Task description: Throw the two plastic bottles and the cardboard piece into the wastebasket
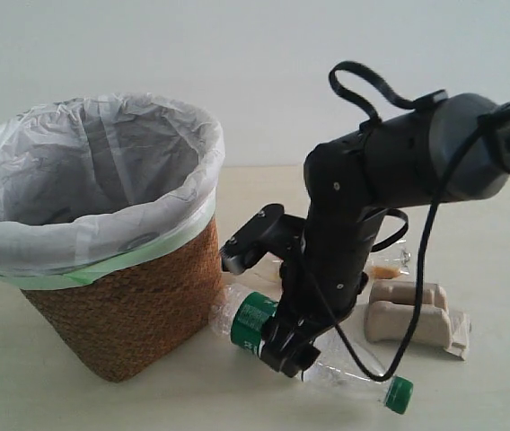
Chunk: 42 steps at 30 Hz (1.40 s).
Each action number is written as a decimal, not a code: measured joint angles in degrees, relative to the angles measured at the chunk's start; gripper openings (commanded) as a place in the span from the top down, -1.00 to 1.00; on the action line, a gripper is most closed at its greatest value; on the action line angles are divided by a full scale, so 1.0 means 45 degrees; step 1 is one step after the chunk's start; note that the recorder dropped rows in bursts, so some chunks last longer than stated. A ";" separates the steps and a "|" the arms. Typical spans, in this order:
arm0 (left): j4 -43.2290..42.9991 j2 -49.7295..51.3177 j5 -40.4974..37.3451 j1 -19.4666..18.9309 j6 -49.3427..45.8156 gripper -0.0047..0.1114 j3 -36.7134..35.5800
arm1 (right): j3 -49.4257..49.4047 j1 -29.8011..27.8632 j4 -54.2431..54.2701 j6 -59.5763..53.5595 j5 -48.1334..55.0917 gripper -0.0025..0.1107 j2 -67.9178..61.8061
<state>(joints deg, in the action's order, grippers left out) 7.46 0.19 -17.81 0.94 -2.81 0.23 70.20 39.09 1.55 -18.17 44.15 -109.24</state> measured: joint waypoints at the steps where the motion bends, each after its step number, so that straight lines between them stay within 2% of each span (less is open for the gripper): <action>1: 0.0000 0.0000 0.0000 0.0000 0.0000 0.85 0.0000 | 0.0000 0.0136 0.0000 0.0000 -0.0127 -0.36 -0.0139; 9: 0.0000 0.0000 0.0000 0.0000 0.0000 0.85 0.0000 | 0.0000 0.0341 0.0052 0.0107 -0.0514 -0.35 -0.0945; 11: 0.0000 0.0000 0.0000 0.0000 0.0000 0.85 0.0000 | 0.0000 0.0341 0.0052 0.0139 -0.0514 -0.27 -0.1060; 13: 0.0000 0.0000 0.0000 0.0000 0.0000 0.85 0.0000 | 0.0000 0.0341 0.0052 0.0139 -0.0514 -0.02 -0.1184; 18: 0.0000 0.0000 0.0000 0.0000 0.0000 0.85 0.0000 | 0.0107 0.0341 0.0052 0.0218 -0.0329 0.97 -0.1402; 28: 0.0000 0.0000 0.0000 0.0000 0.0000 0.85 0.0000 | 0.0119 0.0341 0.0025 0.0869 0.1689 0.96 -0.0419; 42: 0.0000 0.0000 0.0000 0.0000 0.0000 0.85 0.0000 | -0.0021 0.0341 -0.0425 0.2894 0.2630 0.96 0.5587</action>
<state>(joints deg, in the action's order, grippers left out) 7.46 0.19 -17.81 0.94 -2.81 0.23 70.11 40.63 -0.36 -5.15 55.99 -84.10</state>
